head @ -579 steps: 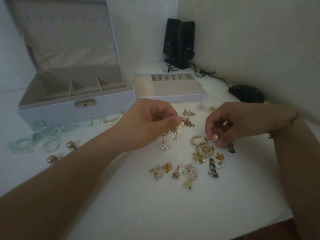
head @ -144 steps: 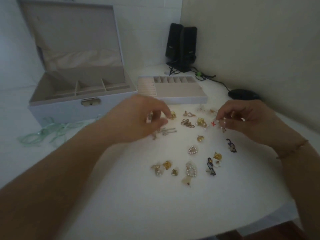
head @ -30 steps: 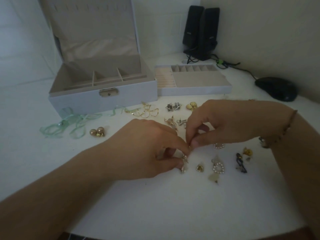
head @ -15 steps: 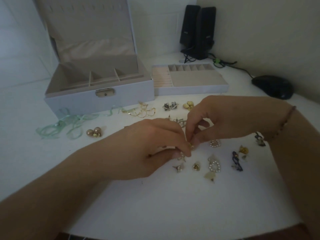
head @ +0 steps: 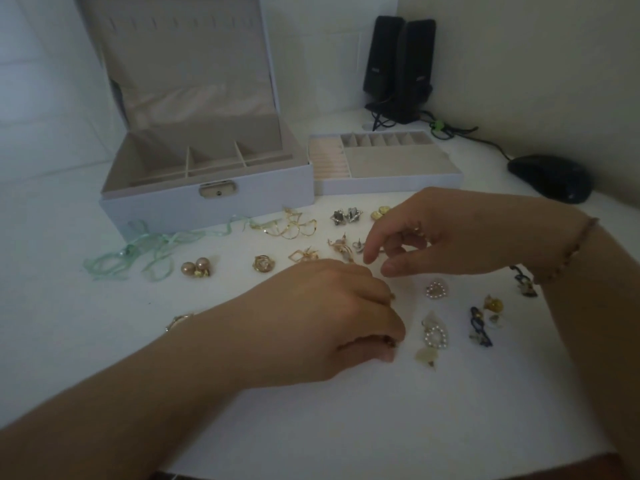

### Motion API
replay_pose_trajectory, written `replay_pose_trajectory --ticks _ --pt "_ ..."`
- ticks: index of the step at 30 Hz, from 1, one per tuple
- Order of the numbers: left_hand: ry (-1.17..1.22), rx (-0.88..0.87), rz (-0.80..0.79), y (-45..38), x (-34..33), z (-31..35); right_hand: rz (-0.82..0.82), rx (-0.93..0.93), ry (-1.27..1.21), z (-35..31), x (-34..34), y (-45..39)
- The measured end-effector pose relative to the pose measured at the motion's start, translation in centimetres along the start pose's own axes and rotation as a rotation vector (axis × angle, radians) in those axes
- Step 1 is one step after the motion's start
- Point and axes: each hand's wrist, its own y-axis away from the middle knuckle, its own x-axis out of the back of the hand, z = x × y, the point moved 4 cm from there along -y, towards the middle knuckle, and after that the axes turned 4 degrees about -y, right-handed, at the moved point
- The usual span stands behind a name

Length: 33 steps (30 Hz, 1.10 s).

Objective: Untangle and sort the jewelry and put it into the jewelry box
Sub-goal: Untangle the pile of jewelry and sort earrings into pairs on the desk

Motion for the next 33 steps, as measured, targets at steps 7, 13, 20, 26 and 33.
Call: replay_pose_trajectory --ticks 7,13,20,26,33 --pt "0.134 0.212 0.128 2.8 3.6 -3.3 0.143 0.077 0.05 -1.0 0.4 -0.2" --pt "0.847 0.563 0.531 4.4 5.7 -6.6 0.609 0.413 -0.122 -5.8 0.0 -0.5" --pt "0.958 0.564 0.321 4.6 5.3 -6.5 0.692 0.467 -0.098 -6.8 -0.8 -1.0" --pt "0.857 0.63 0.146 4.5 4.8 -6.2 0.544 0.391 0.051 -6.3 -2.2 -2.2" --pt "0.507 0.648 -0.08 4.9 4.5 -6.7 0.363 0.203 0.042 -5.5 -2.9 -2.3"
